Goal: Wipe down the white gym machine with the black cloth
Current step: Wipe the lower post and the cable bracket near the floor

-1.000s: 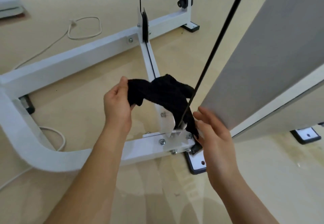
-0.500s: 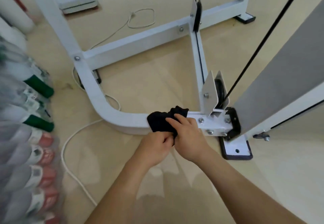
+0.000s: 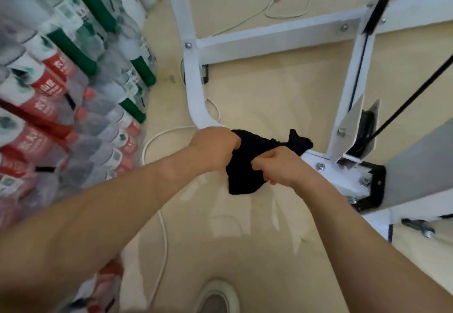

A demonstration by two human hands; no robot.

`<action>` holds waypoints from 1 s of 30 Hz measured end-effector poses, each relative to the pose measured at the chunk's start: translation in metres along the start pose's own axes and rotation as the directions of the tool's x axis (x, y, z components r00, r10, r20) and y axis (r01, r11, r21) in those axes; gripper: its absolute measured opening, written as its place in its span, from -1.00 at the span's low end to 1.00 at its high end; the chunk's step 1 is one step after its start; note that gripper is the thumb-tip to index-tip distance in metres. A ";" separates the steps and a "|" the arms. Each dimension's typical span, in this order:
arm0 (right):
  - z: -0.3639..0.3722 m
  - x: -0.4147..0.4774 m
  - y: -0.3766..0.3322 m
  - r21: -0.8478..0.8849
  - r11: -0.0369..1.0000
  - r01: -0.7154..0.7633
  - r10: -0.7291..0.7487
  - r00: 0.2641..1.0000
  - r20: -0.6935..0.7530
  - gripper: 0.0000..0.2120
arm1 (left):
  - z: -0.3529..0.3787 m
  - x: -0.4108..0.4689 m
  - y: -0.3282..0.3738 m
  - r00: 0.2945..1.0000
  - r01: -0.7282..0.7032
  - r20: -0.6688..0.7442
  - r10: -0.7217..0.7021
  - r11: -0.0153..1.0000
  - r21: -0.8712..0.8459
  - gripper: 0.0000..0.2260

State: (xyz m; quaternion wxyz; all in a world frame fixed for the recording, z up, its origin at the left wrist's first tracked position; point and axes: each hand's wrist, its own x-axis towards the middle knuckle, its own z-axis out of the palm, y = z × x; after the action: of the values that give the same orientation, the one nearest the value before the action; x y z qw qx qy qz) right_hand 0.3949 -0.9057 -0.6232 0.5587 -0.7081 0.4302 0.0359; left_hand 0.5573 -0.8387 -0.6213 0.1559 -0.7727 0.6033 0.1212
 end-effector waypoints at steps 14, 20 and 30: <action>0.049 0.010 0.018 -0.704 0.710 -0.019 -0.250 0.928 -0.277 -0.31 | 0.076 0.028 0.010 0.935 -0.197 -0.281 0.216 0.976 0.095 -0.30; 0.073 0.050 -0.013 -0.796 0.606 -0.008 -0.238 0.953 -0.191 -0.37 | 0.066 0.048 -0.071 0.941 -0.185 -0.273 0.198 0.980 0.071 -0.34; 0.108 0.140 -0.070 -0.789 0.607 0.100 -0.334 0.933 -0.138 -0.44 | 0.070 0.052 -0.133 0.885 -0.007 -0.401 -0.237 0.855 -0.519 -0.29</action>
State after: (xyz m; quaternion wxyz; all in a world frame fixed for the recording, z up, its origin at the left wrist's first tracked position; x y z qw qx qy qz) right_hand 0.5744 -0.8963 -0.6851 0.1386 -0.9230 0.3556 0.0498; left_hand 0.6994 -0.8283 -0.6931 -0.1895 -0.8284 0.5206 0.0828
